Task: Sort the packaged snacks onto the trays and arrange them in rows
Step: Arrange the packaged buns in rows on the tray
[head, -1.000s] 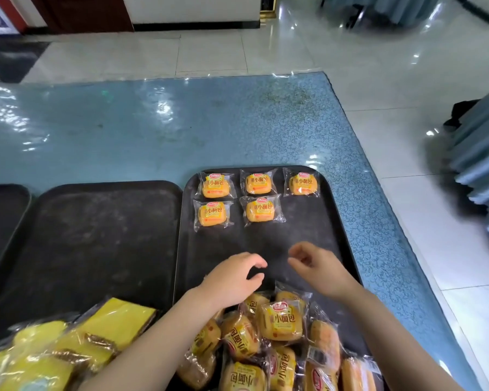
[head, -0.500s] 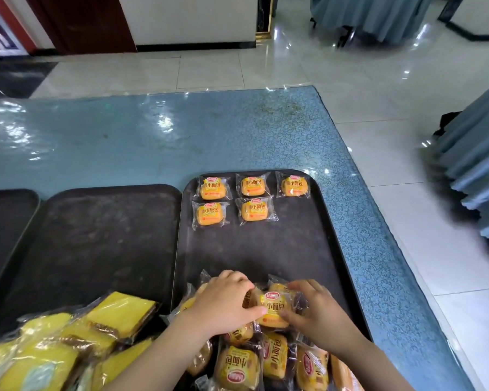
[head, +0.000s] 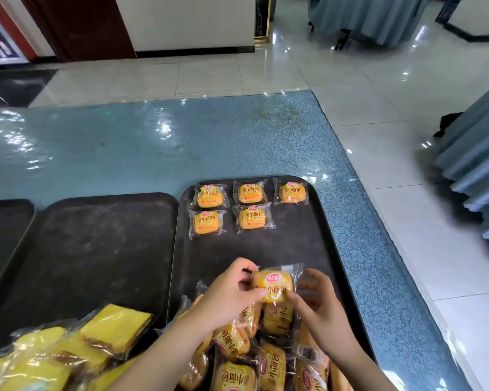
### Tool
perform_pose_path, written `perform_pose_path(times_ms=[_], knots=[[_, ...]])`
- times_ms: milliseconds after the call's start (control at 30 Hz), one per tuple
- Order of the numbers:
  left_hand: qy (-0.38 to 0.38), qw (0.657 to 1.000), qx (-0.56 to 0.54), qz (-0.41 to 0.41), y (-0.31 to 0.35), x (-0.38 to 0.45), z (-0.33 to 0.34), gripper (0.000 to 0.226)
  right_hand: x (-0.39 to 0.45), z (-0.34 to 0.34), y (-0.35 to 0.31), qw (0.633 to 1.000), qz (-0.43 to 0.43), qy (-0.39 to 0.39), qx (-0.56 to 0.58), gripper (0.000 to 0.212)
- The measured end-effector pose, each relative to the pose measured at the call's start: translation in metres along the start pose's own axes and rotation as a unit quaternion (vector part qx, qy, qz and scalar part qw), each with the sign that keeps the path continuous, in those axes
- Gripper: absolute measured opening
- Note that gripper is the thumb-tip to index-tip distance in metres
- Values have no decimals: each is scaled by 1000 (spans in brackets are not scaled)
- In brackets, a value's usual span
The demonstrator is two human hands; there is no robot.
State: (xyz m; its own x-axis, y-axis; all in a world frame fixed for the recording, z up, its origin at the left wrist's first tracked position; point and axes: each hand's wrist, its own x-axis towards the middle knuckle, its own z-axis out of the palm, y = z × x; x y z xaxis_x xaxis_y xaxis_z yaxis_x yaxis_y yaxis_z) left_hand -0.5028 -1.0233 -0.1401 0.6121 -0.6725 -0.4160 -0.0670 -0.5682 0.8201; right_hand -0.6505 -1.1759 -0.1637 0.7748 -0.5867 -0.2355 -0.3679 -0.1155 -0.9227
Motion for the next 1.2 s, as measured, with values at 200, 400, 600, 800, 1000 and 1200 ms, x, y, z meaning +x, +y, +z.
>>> perform_pose_path(times_ms=[200,400,600,800,1000,1200], knots=[[18,998,-62,-6,17,34,3,35,26,5,-6,986,67,14,153,32],[-8,999,46,12,22,66,7,64,82,4,2,971,115,79,193,18],[-60,983,172,14,14,68,16,49,156,-16,20,974,144,133,114,28],[-81,972,218,45,3,59,26,38,202,-16,21,967,185,137,110,37],[-106,959,254,61,-6,55,30,45,208,-12,4,977,174,119,-30,37],[-101,945,301,77,-11,50,32,56,193,-18,-7,948,108,81,-289,48]])
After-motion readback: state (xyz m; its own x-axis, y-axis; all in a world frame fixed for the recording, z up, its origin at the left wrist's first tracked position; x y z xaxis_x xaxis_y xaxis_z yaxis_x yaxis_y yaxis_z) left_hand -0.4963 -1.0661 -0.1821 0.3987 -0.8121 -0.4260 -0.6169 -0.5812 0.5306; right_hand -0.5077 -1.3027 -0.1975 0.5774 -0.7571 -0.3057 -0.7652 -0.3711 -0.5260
